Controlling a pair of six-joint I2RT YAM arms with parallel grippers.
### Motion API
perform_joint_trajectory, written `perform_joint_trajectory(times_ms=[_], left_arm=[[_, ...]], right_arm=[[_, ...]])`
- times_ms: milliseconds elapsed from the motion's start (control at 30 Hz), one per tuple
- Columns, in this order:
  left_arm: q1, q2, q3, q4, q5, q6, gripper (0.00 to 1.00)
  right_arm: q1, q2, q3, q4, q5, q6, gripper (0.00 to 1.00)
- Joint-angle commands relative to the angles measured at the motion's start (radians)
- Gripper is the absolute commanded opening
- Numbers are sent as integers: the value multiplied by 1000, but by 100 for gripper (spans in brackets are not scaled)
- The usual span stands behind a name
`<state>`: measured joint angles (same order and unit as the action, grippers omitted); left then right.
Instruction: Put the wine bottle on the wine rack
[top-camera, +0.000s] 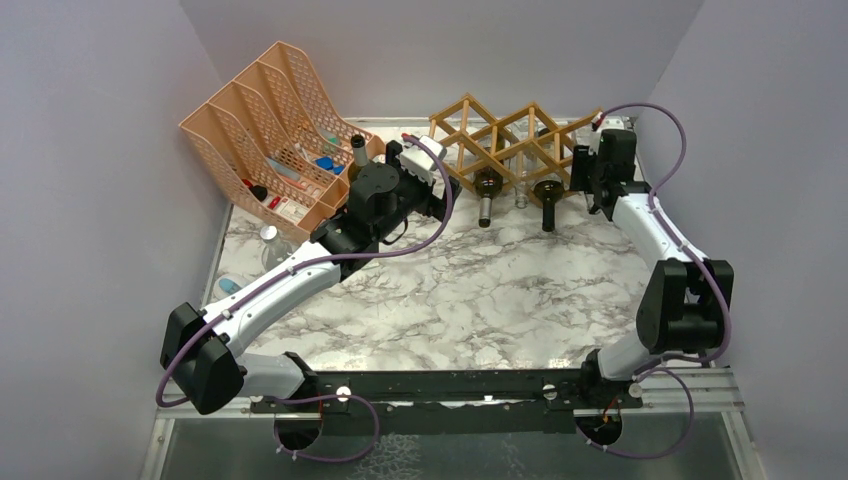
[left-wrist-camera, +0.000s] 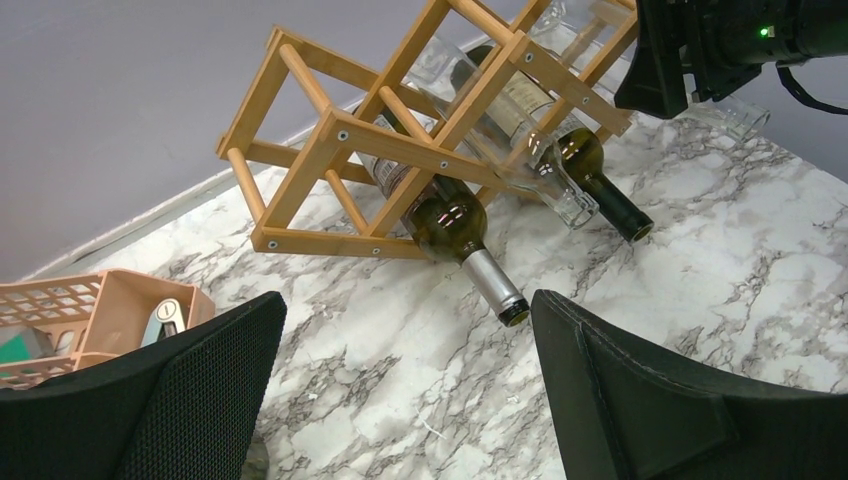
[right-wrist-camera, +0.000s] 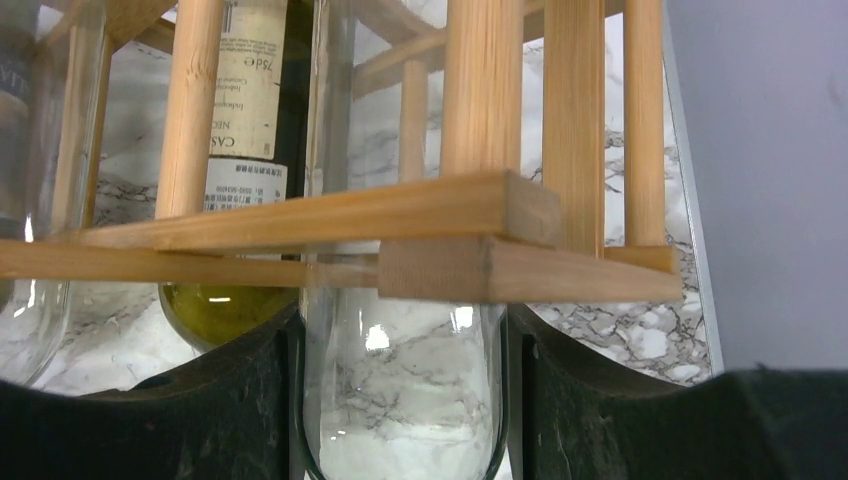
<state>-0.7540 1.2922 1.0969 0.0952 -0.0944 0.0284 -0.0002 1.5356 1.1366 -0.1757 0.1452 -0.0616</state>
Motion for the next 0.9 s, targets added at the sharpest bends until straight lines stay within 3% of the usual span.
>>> perform_joint_trajectory(times_ms=[0,200,500,867], left_arm=[[1,-8,-9,22,13,14,99],[1,-8,-5,12,10,23,99],[1,-6,6,0,8,27,99],[1,-5,31,-18,-8,6,99]], right_arm=[[2,17,68,100,-24,-18,47],[2,45,72,98,-1,-17,61],[2,16,55,55,13,27,74],[2,-111,79,-93,-4,115,76]])
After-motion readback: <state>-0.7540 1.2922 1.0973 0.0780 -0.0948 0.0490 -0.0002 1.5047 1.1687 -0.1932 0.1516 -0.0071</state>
